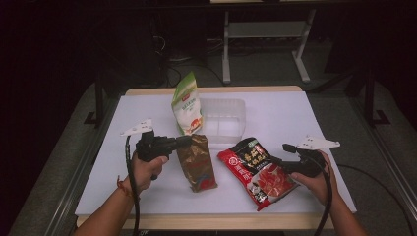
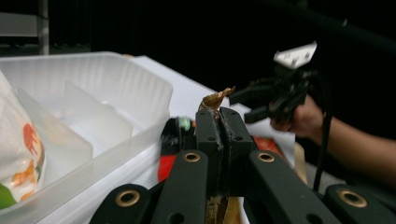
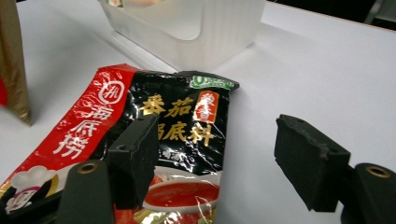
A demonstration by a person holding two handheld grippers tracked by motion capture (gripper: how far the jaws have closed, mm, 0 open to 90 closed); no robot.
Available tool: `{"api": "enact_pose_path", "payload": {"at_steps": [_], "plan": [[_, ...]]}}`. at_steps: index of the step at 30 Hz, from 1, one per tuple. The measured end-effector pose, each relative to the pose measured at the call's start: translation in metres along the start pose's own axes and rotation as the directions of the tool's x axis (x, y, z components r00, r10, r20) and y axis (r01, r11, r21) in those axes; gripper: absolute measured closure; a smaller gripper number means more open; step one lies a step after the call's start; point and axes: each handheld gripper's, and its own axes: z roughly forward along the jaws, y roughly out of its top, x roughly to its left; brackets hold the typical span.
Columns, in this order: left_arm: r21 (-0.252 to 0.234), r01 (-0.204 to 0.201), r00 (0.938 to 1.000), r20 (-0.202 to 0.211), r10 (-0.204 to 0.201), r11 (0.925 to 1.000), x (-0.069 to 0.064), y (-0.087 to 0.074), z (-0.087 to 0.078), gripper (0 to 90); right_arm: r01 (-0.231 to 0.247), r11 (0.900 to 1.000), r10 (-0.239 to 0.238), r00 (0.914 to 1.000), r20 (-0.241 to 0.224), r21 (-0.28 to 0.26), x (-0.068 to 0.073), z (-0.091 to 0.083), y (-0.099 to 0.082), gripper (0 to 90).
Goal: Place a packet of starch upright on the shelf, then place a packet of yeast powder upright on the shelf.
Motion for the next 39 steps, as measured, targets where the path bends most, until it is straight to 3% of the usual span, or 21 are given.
{"api": "enact_pose_path", "payload": {"at_steps": [11,24,29,35,39], "plan": [[-0.035,-0.015,0.9997,0.017,0.016,0.9993,-0.012,0.008,-0.005,87.8,-0.011,0.9999,0.011,0.9998,0.016,-0.001,-0.003,-0.001,-0.001,29.4],[-0.119,0.028,0.9996,-0.003,-0.029,0.9925,-0.014,0.015,-0.013,87.7,-0.018,0.9998,0.018,0.9997,0.018,-0.01,-0.003,-0.001,-0.001,28.2],[-0.169,0.047,0.9985,-0.019,-0.051,0.9845,-0.016,0.024,-0.013,87.8,-0.028,0.9995,0.028,0.9993,0.026,-0.013,-0.004,-0.003,-0.003,28.2],[-0.239,0.073,0.9952,-0.045,-0.087,0.9682,-0.021,0.04,-0.009,87.8,-0.038,0.999,0.039,0.9985,0.038,-0.024,-0.008,-0.005,-0.004,28.3],[-0.251,0.072,0.9917,-0.085,-0.096,0.9653,-0.022,0.048,-0.003,87.7,-0.036,0.9991,0.036,0.9985,0.042,-0.023,-0.007,-0.005,-0.004,28.2]]}}
